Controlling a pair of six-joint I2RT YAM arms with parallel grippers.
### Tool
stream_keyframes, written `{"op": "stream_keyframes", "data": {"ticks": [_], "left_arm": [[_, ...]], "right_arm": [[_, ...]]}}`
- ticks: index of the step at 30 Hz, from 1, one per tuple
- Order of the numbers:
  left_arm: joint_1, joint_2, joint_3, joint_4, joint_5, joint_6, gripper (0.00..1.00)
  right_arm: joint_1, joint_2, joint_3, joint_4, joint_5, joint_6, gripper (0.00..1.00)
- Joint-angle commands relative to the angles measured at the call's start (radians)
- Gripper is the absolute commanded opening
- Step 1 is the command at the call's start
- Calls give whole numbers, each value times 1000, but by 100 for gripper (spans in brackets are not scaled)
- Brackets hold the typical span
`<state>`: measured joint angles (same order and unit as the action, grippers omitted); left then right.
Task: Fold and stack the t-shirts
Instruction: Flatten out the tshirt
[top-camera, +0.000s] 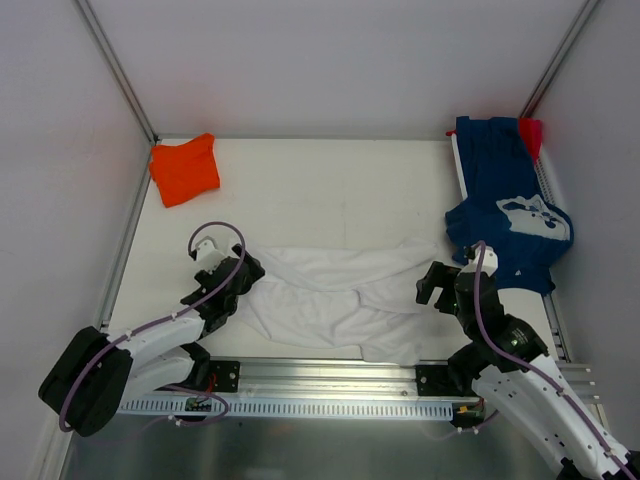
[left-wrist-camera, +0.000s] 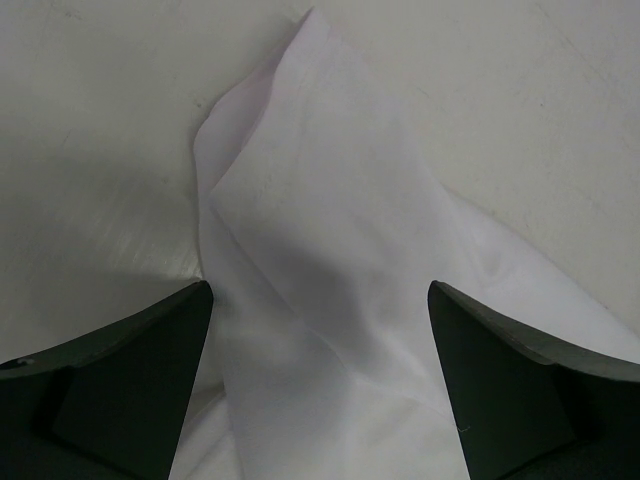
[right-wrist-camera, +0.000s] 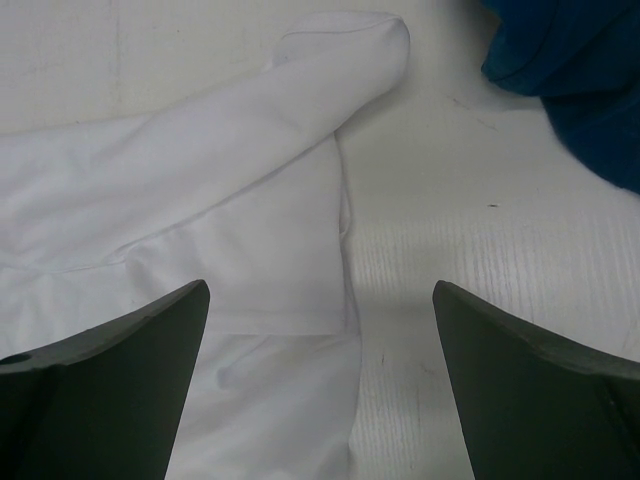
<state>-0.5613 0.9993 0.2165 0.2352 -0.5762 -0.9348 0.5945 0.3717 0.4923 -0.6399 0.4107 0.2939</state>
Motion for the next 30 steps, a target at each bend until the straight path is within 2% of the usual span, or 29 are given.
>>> {"op": "stream_keyframes", "data": {"ticks": [1, 10, 20, 30], "left_arm": [[12, 47, -5, 130, 12, 25, 90], [31, 61, 0, 153, 16, 30, 90], [37, -37, 44, 41, 7, 50, 90], [49, -22, 50, 42, 1, 59, 90]], "right_arm": [[10, -14, -12, 26, -6, -16, 99], [11, -4, -14, 32, -3, -19, 99], [10, -4, -17, 39, -6, -21, 100], [11, -7, -18, 40, -9, -24, 99]]}}
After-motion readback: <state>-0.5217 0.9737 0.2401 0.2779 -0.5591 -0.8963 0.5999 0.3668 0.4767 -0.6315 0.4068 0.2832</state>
